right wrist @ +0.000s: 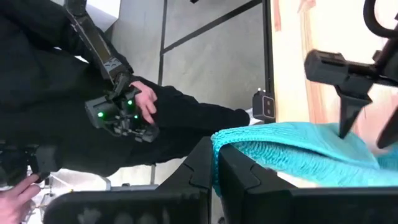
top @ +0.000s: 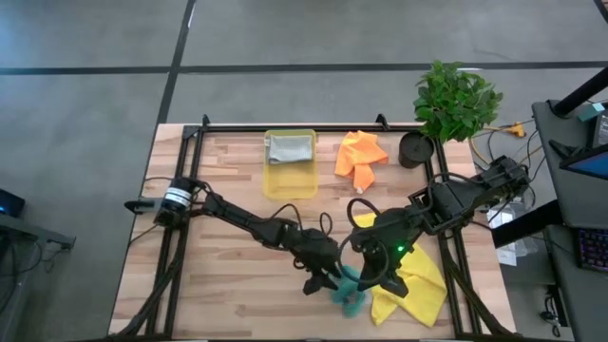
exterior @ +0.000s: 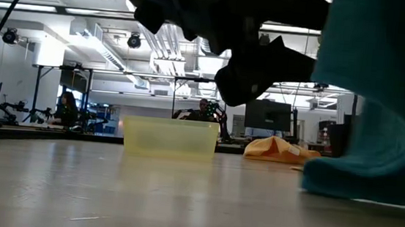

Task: Fold microfiber towels
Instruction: Fold the light blue microfiber cloth

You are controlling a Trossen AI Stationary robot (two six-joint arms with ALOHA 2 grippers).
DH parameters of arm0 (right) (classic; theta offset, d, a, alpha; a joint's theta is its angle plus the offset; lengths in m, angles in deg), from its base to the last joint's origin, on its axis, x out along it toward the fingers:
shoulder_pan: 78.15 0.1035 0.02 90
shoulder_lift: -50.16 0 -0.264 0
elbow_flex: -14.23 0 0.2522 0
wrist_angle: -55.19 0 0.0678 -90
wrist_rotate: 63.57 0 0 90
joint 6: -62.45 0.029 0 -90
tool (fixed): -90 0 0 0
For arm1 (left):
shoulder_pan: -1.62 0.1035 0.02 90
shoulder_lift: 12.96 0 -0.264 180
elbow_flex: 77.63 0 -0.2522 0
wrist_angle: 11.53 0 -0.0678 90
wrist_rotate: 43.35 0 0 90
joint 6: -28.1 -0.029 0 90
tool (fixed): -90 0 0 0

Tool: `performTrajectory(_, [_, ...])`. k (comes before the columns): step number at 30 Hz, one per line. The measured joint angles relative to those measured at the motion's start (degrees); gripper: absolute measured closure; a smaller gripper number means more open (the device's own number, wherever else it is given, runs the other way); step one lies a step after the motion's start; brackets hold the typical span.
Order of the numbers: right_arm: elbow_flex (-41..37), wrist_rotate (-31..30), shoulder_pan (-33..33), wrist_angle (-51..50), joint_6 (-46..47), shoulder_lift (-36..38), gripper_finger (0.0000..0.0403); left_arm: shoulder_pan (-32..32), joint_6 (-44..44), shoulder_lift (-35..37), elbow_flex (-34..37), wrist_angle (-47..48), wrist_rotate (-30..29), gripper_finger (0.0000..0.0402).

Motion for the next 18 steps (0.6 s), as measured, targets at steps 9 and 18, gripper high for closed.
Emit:
performTrajectory(9, [0.0,0.0,0.1,0.1,1.1,0.6,0.0394,0.3,-0.4,-1.8,0.2,0.3,-2.1,0.0220])
performTrajectory(18, [0.0,0.0,7.3,-3.6,2.1,-0.4,0.0394,0.3,5.6,-8.0,0.1,-10.5,1.6,0.0220])
